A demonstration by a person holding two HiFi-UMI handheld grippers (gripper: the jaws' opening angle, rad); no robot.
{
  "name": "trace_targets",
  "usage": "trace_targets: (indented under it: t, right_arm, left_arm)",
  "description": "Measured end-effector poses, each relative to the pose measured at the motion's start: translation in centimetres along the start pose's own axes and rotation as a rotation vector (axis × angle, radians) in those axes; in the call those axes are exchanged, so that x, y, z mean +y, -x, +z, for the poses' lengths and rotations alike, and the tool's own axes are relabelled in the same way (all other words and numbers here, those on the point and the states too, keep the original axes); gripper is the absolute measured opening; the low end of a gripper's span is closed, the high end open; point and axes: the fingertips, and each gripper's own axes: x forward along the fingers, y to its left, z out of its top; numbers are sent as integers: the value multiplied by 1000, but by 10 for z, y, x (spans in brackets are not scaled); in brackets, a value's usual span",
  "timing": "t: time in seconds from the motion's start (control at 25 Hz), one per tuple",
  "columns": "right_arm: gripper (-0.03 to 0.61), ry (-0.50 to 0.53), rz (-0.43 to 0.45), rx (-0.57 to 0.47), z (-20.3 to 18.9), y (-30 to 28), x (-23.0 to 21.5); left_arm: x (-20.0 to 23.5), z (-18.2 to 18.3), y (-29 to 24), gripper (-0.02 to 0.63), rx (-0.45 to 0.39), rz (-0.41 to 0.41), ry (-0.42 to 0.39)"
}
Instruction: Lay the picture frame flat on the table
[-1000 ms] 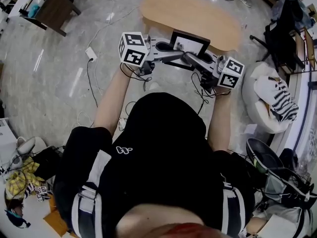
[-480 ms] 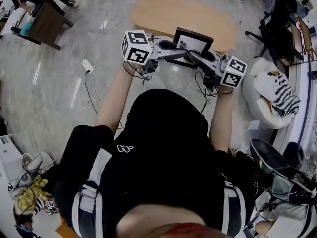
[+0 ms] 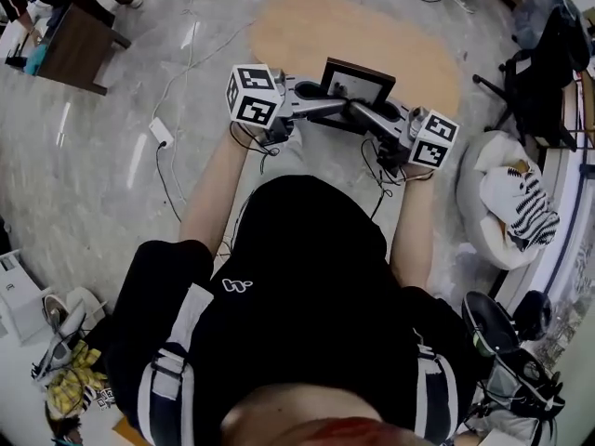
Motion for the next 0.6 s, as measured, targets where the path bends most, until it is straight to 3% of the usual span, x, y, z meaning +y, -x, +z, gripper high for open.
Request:
trace_targets:
  t: [0.36, 0.6]
  right_arm:
    - [21, -99, -11, 83, 48, -119, -145]
    - [20, -174, -27, 104, 61, -163, -219]
  left_arm:
    - [163, 55, 89, 17, -66, -5, 92]
    - [244, 70, 119, 23, -91, 22, 144]
